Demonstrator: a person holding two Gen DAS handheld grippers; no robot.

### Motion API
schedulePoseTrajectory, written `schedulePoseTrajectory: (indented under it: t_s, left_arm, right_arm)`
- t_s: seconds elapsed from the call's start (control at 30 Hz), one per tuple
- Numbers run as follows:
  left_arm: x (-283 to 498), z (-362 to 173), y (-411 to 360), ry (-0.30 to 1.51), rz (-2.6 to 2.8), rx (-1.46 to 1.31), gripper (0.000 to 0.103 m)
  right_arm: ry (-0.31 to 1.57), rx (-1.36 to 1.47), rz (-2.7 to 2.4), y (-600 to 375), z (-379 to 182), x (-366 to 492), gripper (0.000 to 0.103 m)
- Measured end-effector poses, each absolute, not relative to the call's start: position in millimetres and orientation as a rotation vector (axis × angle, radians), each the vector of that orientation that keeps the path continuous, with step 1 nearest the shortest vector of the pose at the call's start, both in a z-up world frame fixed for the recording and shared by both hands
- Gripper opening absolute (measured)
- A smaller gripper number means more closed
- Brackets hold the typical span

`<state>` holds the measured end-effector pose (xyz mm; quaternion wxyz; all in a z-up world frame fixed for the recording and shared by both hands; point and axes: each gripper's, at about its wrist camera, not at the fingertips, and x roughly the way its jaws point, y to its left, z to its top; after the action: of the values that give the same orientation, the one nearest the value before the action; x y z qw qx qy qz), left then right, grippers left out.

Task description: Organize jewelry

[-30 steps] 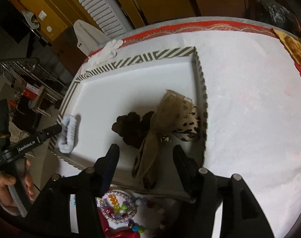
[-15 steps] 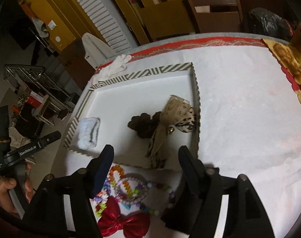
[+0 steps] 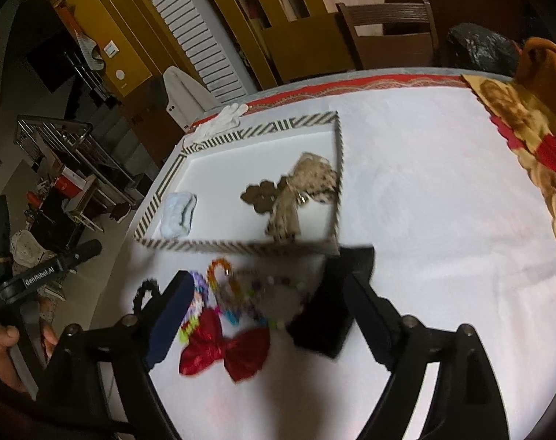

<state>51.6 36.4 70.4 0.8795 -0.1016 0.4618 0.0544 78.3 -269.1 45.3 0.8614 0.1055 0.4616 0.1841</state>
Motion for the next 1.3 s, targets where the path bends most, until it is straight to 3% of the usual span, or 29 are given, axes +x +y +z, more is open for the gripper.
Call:
schedulePoseTrajectory:
  t_s: [0.67, 1.3]
  left_arm:
    - [-28, 79, 10, 0.979, 0.088, -0.213, 0.054]
    - [-39, 83, 1, 0.971, 0.118, -0.200, 0.054]
  right_arm:
    - [0.995, 0.208, 0.396, -296, 42, 8, 0.090]
    - [0.985, 0.200, 0.408, -297, 50, 0, 0.090]
